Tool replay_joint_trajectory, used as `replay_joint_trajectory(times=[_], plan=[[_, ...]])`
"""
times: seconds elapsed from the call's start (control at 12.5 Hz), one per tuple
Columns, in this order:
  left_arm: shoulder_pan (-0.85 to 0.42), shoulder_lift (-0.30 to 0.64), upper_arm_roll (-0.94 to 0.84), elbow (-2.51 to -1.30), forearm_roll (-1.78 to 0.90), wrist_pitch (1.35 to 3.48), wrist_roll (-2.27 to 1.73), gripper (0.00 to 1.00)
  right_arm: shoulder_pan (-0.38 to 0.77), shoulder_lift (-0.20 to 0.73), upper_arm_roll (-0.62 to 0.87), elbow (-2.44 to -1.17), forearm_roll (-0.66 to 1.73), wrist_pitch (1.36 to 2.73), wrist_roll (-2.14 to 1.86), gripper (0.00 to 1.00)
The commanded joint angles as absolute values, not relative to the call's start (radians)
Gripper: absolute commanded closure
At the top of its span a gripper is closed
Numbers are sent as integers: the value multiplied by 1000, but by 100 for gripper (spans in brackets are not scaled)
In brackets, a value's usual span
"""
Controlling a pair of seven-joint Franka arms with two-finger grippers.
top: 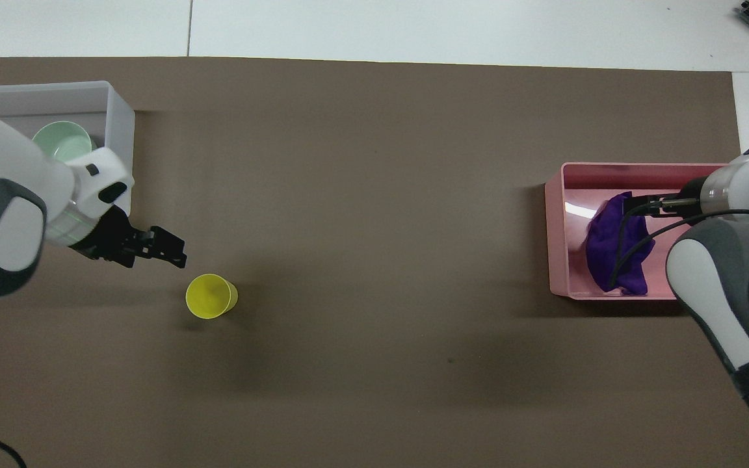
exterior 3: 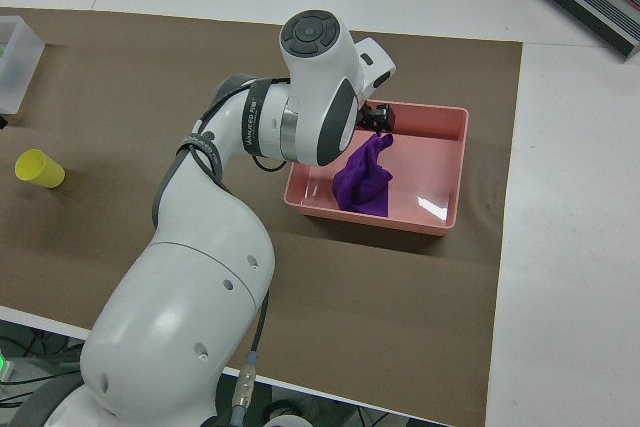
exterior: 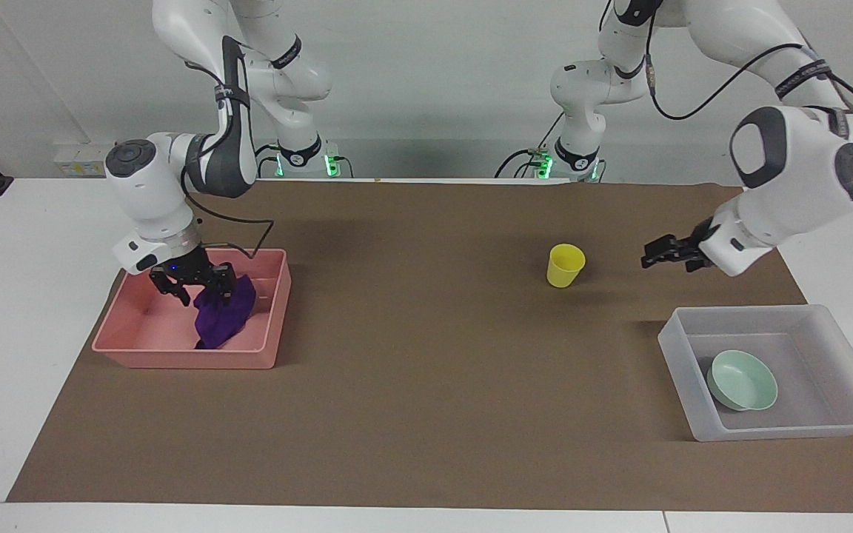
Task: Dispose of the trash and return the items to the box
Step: 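Reach the left gripper to the yellow cup while the right gripper presses the cloth, then grasp the yellow cup with the left gripper while the right gripper withdraws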
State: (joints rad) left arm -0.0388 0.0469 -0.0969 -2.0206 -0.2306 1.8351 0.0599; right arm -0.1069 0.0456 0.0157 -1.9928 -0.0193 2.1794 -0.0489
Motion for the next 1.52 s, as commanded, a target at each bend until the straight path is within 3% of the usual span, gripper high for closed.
replay_joint_trajectory(times=[0.0,0.16,0.32,0.4,0.48,0.88,1.04,1.2,1.44], plan=[[-98,-46,-78,-2294,-259,2061,72,0,-52,20,21,-1930,-28,2077,125,0],[-139,-32,-77,-2338,-259,2121,68,0,12,8,21,-1930,-28,2069,257,0],[-127,-14,-77,-2332,-259,2128,69,85,38,5,21,-1886,-28,2022,301,0],[-124,-9,-77,-2324,-259,2117,74,96,37,6,20,-1832,-25,1961,298,0],[-123,-8,-75,-2321,-259,2121,74,100,32,6,20,-1778,-17,1901,293,0],[-62,5,-74,-2232,-259,2036,75,100,9,-23,6,-1634,-9,1671,217,0],[16,14,-71,-2093,-256,1920,74,100,-2,-25,3,-1565,-9,1576,174,0],[113,73,-69,-1871,-249,1795,74,100,-3,-37,-17,-1551,-9,1520,105,0],[216,210,-68,-1591,-241,1723,71,100,-5,-58,-18,-1606,-12,1568,74,0]])
